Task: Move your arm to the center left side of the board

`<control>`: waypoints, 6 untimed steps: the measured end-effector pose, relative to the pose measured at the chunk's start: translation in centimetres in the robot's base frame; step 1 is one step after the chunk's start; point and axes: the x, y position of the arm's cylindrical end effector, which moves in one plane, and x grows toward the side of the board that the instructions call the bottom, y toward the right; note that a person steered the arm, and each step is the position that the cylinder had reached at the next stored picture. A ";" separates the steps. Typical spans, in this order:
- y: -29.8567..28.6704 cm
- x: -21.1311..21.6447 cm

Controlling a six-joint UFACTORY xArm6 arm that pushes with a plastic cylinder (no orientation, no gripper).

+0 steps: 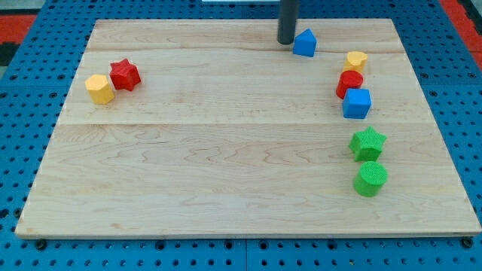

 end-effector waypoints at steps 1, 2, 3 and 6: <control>4.3 1.8; 6.4 1.8; 5.6 0.6; -21.5 13.6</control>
